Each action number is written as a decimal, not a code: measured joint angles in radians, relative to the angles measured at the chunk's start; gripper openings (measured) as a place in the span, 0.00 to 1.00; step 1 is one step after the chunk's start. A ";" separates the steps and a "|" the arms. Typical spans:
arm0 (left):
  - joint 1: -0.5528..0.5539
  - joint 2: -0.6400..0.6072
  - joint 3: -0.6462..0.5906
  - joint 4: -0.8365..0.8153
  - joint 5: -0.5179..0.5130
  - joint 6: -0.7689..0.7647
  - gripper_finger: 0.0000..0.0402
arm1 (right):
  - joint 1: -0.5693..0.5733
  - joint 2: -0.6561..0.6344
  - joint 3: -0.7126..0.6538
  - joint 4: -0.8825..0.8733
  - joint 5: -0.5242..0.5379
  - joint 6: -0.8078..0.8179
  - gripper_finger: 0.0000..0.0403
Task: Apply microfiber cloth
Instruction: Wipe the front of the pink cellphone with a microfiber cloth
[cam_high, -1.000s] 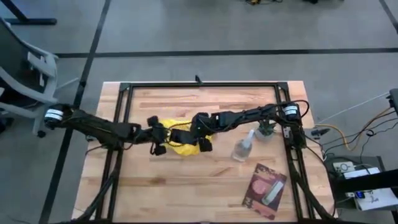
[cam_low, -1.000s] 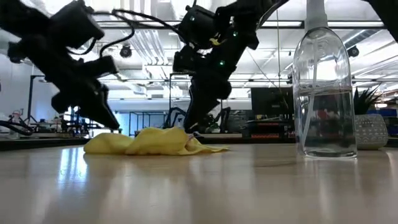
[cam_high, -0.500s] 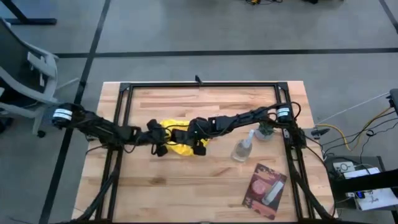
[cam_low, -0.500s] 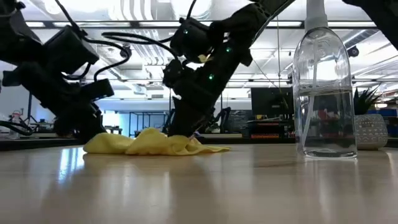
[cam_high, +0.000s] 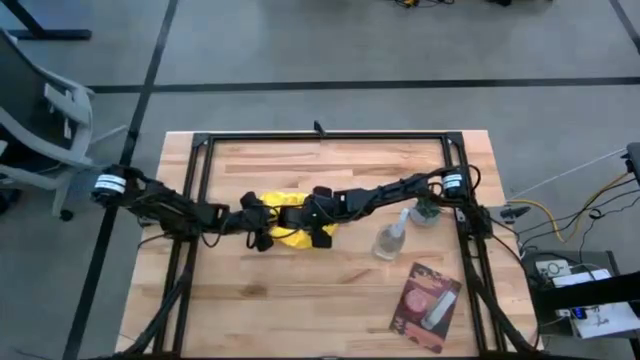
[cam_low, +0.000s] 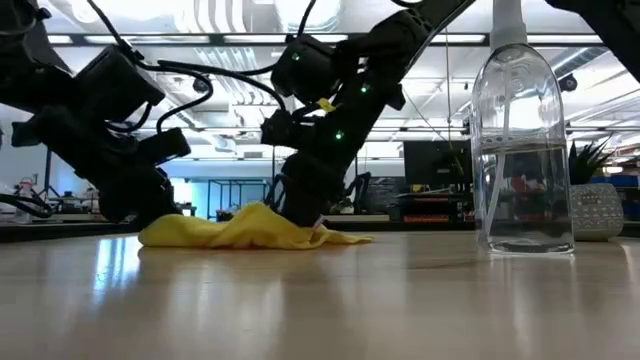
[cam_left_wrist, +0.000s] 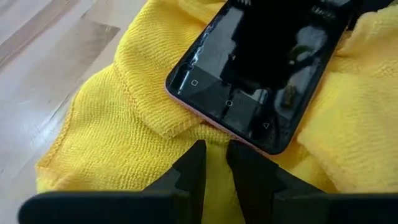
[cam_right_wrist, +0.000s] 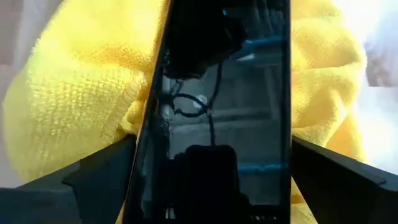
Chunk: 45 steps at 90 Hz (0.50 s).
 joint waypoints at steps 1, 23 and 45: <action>0.000 -0.001 0.000 0.001 0.001 0.001 0.15 | 0.000 0.000 0.000 0.000 0.004 0.000 0.93; 0.000 -0.004 -0.003 0.010 0.027 0.026 0.15 | 0.001 -0.016 -0.001 -0.011 0.038 0.000 0.83; -0.001 0.006 -0.021 0.023 0.028 0.013 0.15 | 0.000 -0.078 0.002 -0.045 0.044 -0.023 0.82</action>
